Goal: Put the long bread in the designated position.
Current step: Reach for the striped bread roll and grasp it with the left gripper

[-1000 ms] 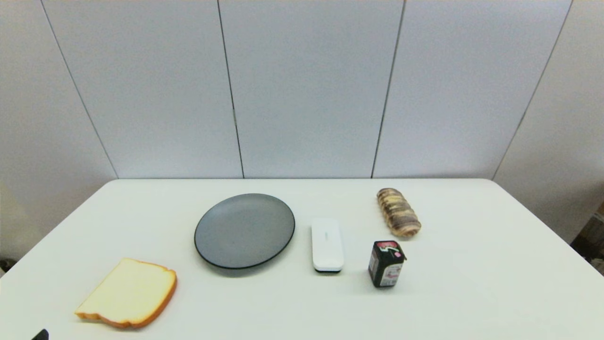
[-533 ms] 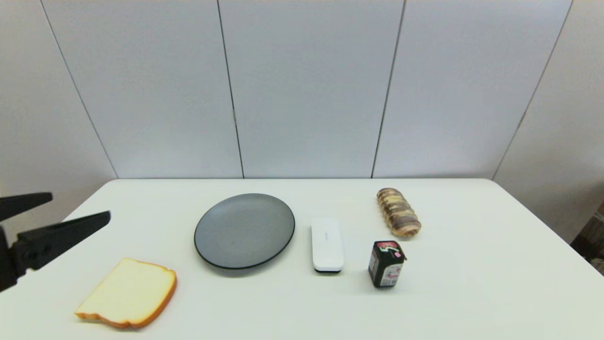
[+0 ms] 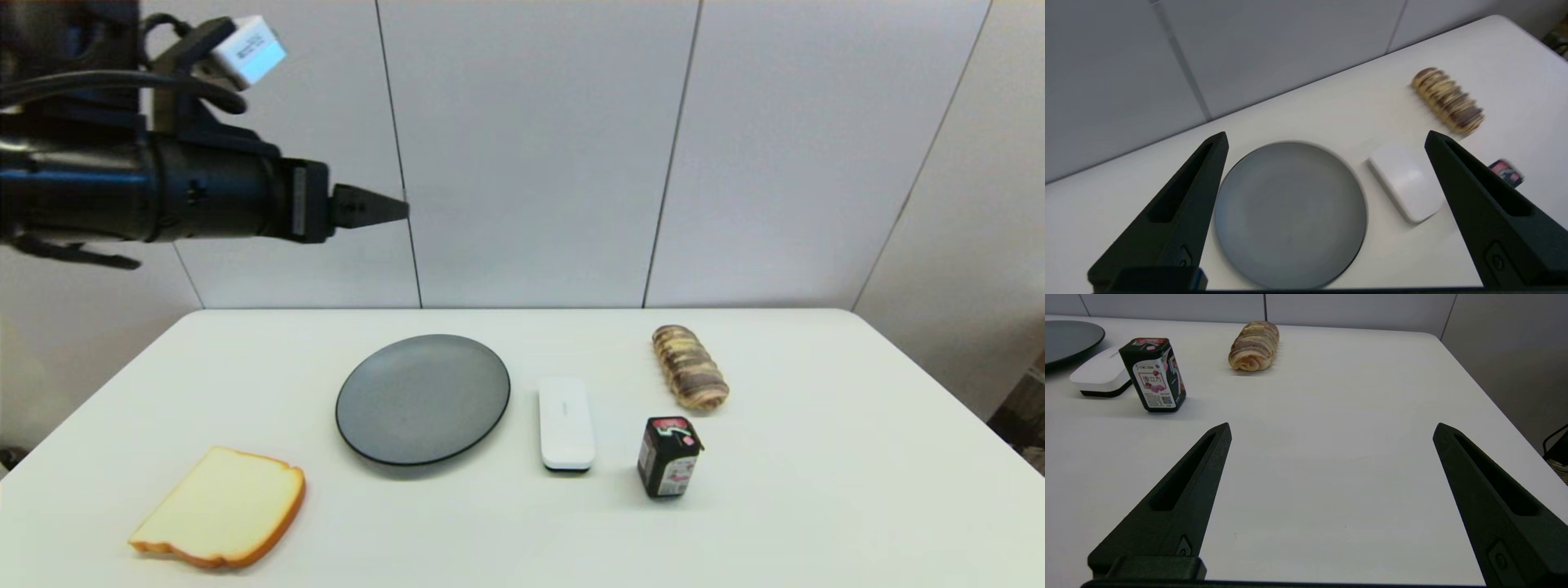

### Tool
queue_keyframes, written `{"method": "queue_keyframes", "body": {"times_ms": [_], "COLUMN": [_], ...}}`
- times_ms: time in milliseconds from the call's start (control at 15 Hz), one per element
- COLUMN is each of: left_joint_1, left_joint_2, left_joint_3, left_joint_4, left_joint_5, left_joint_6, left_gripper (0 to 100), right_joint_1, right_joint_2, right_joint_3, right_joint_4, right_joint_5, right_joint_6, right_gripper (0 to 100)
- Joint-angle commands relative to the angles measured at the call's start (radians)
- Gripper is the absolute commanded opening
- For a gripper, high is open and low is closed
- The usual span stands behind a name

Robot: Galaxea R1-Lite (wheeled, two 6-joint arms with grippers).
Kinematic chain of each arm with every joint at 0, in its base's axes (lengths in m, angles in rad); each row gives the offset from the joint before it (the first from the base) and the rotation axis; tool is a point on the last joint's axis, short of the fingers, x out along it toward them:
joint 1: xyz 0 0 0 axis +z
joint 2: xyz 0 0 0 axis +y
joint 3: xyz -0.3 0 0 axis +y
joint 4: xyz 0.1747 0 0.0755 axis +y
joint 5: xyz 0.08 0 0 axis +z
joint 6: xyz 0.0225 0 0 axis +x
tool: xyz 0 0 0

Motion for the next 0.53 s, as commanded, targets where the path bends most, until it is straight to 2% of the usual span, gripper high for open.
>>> {"method": "queue_keyframes", "body": {"times_ms": [67, 533], "left_joint_1": [-0.149, -0.261], "left_joint_2": [0.312, 0.580], "left_joint_3": [-0.251, -0.531], "left_joint_4": [0.000, -0.002], "left_joint_5": [0.000, 0.002], "left_joint_6": [-0.088, -0.160], "left_gripper": [100, 100], "right_joint_1": [0.000, 0.000], "right_joint_2": [0.001, 0.001], "right_joint_3": [0.000, 0.000], "right_joint_4": [0.000, 0.000], "right_joint_5": [0.002, 0.002], "right_joint_6": [-0.001, -0.001], "right_gripper": [100, 100]}}
